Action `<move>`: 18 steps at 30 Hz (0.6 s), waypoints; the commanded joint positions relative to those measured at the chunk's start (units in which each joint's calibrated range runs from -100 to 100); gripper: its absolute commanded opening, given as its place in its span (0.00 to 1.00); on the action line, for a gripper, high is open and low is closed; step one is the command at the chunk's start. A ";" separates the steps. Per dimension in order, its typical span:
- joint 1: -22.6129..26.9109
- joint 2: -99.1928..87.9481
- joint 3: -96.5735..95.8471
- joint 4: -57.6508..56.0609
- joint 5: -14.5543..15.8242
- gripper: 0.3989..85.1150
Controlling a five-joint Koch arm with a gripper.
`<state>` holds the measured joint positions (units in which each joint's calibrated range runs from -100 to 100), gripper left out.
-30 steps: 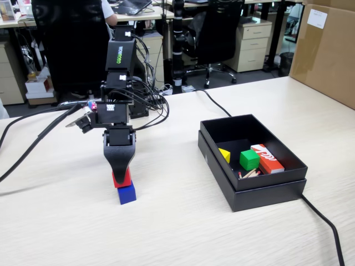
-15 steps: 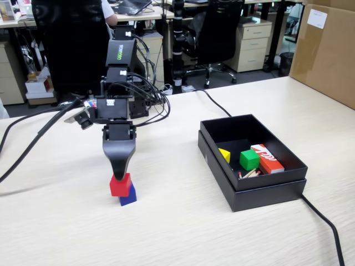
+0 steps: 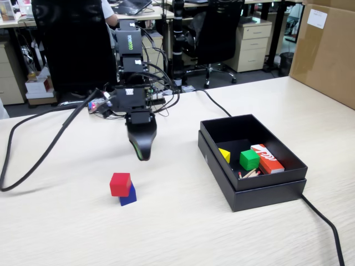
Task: Put the red cube on top of the blue cube
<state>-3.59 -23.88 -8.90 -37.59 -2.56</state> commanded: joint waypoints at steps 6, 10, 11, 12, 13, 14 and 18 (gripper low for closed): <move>4.59 -20.47 -14.22 6.45 3.47 0.55; 5.32 -45.36 -45.77 23.81 3.52 0.55; 5.37 -47.43 -48.49 25.28 3.52 0.55; 5.42 -49.38 -51.57 27.18 3.52 0.55; 5.62 -52.82 -57.65 31.24 3.52 0.55; 5.67 -54.54 -60.64 33.14 3.47 0.55; 5.76 -60.17 -70.61 39.36 3.22 0.55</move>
<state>2.08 -80.32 -79.28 -3.99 0.90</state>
